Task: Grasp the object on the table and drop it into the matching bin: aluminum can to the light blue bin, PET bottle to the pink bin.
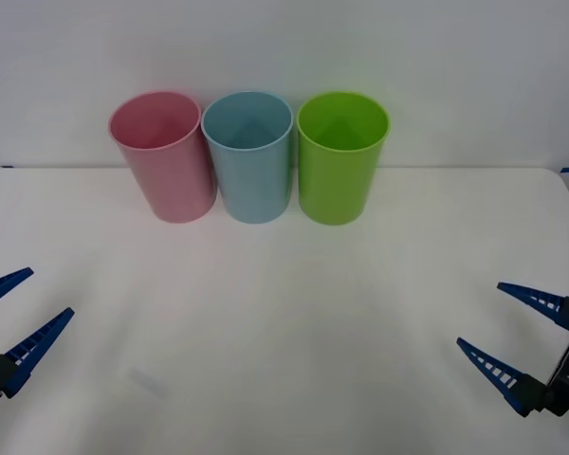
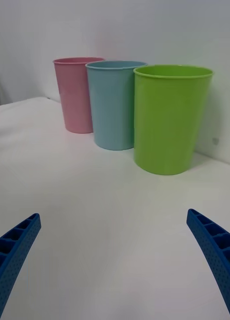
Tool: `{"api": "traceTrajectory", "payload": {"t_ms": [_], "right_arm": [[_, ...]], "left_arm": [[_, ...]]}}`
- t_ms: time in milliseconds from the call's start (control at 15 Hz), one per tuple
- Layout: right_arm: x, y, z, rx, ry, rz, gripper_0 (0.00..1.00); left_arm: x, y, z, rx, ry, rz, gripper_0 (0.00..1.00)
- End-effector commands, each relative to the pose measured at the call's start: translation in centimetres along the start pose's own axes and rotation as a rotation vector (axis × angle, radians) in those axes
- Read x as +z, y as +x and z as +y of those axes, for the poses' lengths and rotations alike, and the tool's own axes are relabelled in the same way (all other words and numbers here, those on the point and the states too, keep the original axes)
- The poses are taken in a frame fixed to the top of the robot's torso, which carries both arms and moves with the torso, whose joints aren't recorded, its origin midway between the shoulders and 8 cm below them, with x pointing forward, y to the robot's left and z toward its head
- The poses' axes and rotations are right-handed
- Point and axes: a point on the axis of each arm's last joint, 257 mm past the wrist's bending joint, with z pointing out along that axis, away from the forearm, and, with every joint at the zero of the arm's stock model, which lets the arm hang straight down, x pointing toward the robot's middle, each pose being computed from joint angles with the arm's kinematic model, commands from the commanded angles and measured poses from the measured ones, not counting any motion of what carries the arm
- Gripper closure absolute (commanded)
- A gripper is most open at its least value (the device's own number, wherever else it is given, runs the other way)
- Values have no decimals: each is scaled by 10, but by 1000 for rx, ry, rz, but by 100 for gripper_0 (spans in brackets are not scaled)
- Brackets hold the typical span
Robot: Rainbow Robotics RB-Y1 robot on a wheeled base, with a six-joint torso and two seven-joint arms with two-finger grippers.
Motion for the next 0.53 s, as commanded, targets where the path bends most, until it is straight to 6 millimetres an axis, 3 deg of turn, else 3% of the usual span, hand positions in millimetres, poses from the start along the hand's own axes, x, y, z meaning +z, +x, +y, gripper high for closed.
{"api": "traceTrajectory", "payload": {"t_ms": [67,533], "right_arm": [[-9,-1,6,4,-19,-2,0],[-8,-1,8,10,-18,-10,0]], "left_arm": [[0,0,0,0,0,0,0],[0,0,0,0,0,0,0]]}}
